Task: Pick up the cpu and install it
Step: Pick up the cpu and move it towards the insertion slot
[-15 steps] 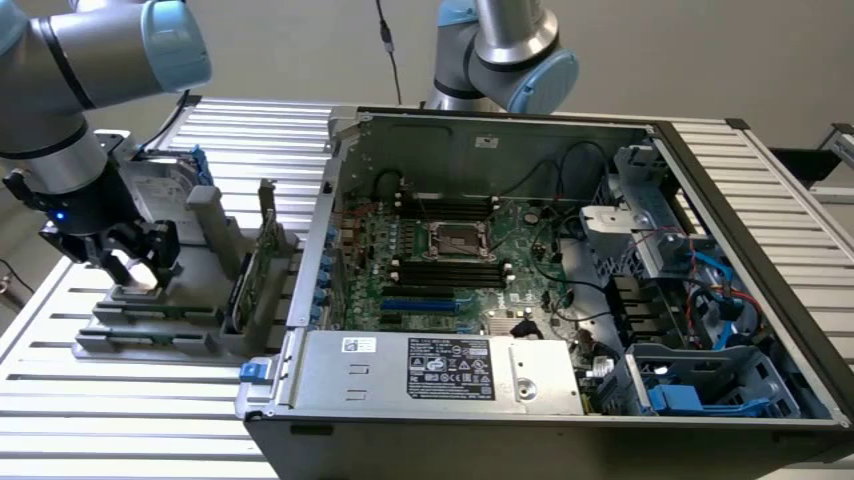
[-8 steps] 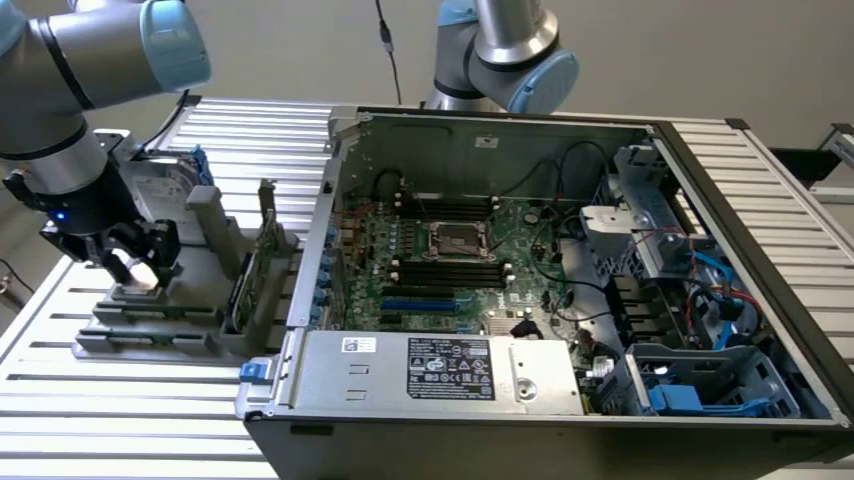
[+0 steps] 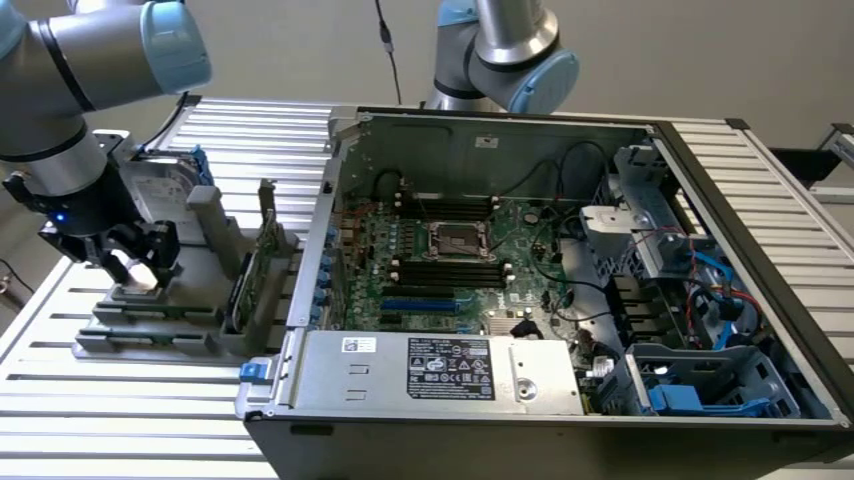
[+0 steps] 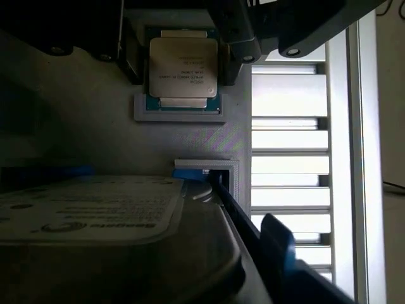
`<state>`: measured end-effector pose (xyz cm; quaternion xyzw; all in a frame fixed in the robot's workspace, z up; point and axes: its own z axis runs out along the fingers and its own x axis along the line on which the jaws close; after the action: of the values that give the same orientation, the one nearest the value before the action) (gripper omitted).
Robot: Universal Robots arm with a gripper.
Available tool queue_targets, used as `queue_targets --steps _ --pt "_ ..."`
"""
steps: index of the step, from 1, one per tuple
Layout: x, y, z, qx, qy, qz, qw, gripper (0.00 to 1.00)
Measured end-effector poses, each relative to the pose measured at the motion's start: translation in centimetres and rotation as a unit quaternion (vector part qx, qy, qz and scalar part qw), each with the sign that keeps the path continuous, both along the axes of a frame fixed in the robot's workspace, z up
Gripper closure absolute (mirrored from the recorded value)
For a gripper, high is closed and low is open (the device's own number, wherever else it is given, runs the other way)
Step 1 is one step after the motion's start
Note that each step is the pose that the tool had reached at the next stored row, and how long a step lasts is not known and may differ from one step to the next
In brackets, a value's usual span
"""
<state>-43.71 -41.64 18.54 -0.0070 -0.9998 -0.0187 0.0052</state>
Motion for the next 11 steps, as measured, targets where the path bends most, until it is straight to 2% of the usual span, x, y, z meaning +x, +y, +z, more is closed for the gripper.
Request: queue_targets --steps 5,11 --pt "0.07 -0.05 -0.01 0.0002 0.0007 0.0 1.0 0.38" --pt "0.18 -0.07 -0.01 0.0013 0.0056 0.0 1.0 0.38"
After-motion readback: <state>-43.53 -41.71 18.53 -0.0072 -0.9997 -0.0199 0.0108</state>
